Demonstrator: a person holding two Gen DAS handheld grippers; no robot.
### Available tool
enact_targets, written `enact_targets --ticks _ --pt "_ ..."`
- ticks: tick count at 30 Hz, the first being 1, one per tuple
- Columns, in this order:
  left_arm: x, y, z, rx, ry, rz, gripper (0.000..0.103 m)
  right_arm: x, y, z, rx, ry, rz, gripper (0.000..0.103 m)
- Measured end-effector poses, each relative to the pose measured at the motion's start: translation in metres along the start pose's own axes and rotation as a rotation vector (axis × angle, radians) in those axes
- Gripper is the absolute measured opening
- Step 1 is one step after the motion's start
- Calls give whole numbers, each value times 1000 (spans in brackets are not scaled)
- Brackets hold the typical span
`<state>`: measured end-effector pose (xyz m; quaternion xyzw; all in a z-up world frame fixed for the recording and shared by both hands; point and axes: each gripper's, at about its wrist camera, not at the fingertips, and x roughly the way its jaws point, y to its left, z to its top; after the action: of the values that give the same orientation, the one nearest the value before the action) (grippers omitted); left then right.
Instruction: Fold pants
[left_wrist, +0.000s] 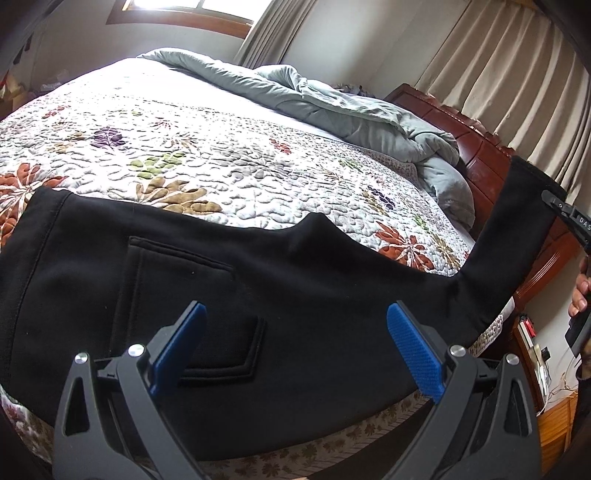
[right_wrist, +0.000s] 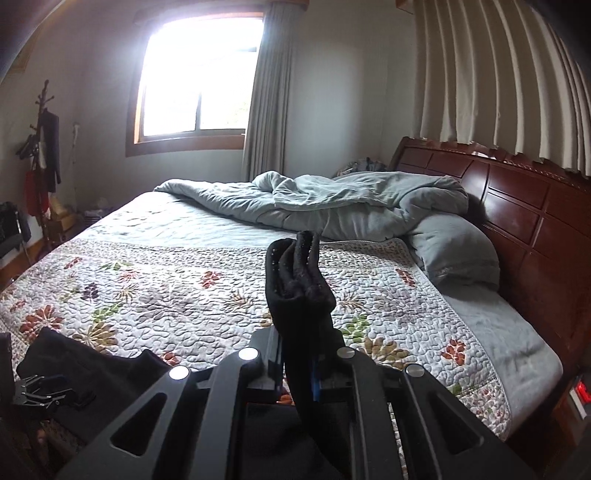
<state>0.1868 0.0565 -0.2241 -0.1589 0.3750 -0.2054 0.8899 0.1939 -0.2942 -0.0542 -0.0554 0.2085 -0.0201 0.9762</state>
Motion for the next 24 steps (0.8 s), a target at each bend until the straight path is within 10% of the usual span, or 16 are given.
enact_targets --ticks 24 --pt "5 1 -3 20 23 8 98 33 107 -38 -245 93 70 10"
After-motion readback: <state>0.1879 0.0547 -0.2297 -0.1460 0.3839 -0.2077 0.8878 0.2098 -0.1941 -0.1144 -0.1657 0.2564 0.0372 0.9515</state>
